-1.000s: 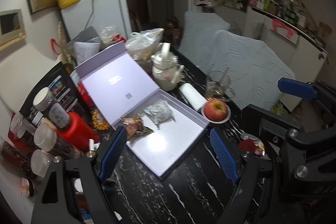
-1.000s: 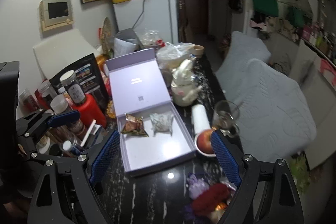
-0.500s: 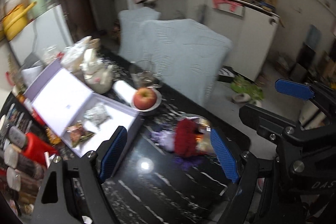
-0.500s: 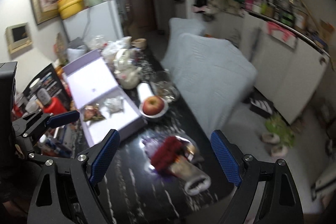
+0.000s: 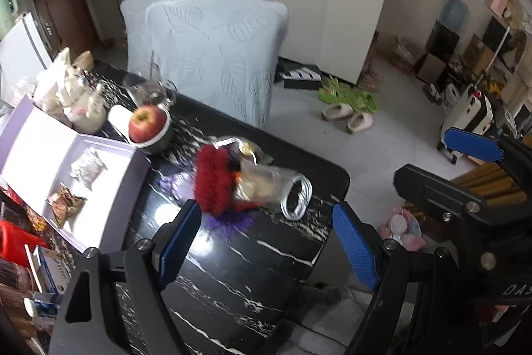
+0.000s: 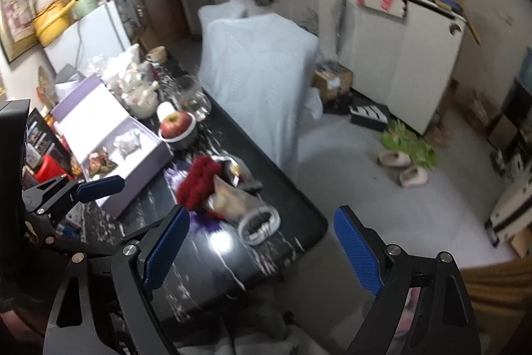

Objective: Organize soft objects
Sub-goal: 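Move both tools back to the remaining pile on the table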

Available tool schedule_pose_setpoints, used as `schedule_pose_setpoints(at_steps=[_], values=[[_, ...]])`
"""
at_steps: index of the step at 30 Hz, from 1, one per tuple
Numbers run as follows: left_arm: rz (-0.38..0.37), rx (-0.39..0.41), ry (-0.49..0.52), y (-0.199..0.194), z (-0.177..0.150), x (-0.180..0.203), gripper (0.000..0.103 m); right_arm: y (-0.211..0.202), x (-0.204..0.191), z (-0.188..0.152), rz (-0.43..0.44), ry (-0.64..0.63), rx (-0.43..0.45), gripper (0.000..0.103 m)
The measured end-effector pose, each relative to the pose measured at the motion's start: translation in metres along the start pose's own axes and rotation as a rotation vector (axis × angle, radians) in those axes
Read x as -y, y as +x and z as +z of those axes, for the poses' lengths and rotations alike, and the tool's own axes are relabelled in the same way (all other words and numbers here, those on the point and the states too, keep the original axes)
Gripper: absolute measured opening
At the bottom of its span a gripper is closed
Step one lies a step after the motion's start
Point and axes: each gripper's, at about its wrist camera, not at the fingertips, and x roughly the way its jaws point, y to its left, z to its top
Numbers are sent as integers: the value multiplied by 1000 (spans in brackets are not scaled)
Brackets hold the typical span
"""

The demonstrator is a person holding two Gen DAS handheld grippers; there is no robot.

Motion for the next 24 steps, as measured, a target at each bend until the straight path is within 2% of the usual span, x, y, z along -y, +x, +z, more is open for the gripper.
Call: schedule_pose_setpoints(at_steps=[8, 15, 20, 24], values=[[-30, -94, 15, 36, -23, 3, 82, 24, 15, -29, -27, 41, -88, 89], [28, -166, 26, 68, -35, -9, 82, 58, 15, -40, -22, 57, -171, 89], [-38, -249, -14, 95, -42, -25, 82, 84, 16, -38, -13, 64, -215, 89], [-64, -283, -55, 110, -45, -38, 82, 107, 15, -35, -4, 54, -247, 89]])
